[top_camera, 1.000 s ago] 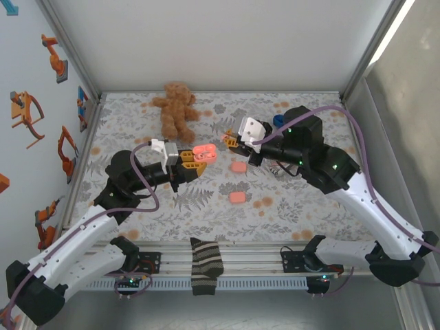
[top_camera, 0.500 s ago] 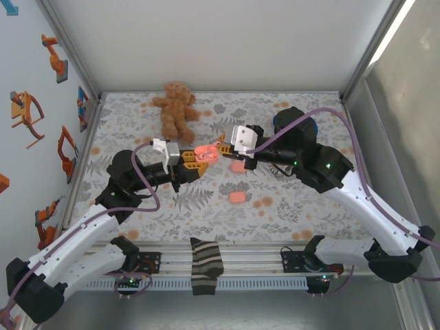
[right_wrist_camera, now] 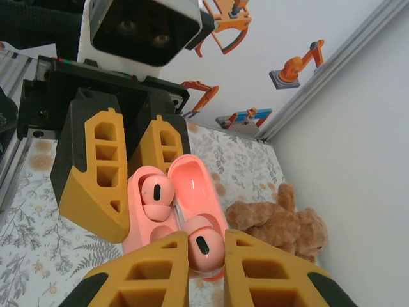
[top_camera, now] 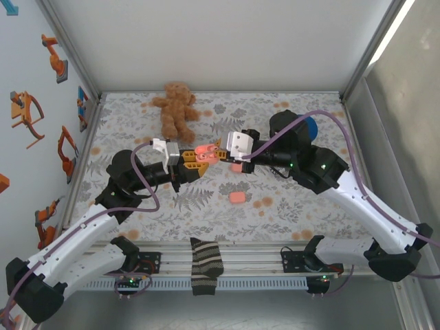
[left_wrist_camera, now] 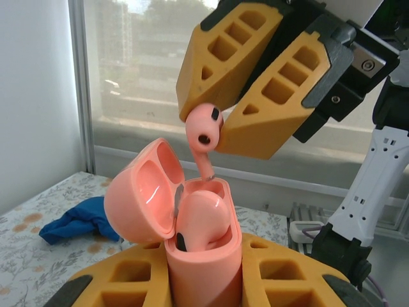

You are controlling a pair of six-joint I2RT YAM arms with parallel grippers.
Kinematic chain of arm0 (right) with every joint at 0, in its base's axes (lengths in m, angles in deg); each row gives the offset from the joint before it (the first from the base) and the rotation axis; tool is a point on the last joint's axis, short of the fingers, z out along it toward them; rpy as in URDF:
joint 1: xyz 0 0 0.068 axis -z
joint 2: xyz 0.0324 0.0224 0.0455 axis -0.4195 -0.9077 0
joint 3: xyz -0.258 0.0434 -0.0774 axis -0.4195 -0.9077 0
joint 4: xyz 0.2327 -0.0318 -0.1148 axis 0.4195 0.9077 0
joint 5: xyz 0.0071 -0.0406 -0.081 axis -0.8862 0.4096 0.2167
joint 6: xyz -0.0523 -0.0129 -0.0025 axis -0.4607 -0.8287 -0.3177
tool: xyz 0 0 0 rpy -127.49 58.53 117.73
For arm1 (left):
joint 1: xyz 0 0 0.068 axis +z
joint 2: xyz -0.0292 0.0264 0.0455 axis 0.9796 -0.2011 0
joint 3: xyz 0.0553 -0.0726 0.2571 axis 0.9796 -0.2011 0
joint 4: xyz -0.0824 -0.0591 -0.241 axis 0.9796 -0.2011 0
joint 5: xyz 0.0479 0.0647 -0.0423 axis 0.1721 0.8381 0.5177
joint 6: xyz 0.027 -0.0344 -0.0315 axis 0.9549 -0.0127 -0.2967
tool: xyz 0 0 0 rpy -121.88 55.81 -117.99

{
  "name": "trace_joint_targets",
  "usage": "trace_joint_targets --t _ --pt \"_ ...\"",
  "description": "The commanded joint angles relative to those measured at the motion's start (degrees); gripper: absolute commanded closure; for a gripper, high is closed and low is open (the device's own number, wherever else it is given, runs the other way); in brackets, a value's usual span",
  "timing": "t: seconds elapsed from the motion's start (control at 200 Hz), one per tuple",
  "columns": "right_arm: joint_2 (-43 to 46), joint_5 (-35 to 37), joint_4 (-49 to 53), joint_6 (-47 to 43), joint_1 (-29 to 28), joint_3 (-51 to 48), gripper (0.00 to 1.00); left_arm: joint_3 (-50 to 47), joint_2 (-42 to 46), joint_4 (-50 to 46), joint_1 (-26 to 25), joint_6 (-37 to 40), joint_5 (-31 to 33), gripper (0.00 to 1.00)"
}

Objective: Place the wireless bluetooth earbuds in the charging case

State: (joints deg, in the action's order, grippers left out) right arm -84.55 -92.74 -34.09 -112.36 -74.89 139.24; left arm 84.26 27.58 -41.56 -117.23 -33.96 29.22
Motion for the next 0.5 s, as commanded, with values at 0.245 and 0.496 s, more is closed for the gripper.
trace_joint_targets --t 0.245,0.496 --pt "-0.6 0.5 -1.8 -0.8 -1.1 -1.1 0.85 2.2 0.1 1.8 -0.5 0.0 -1.0 0.95" --pt "-0.4 -0.7 -1.6 -0.6 -1.2 -1.7 0.83 2.3 0.0 1.8 -0.5 0.2 -0.9 0.95"
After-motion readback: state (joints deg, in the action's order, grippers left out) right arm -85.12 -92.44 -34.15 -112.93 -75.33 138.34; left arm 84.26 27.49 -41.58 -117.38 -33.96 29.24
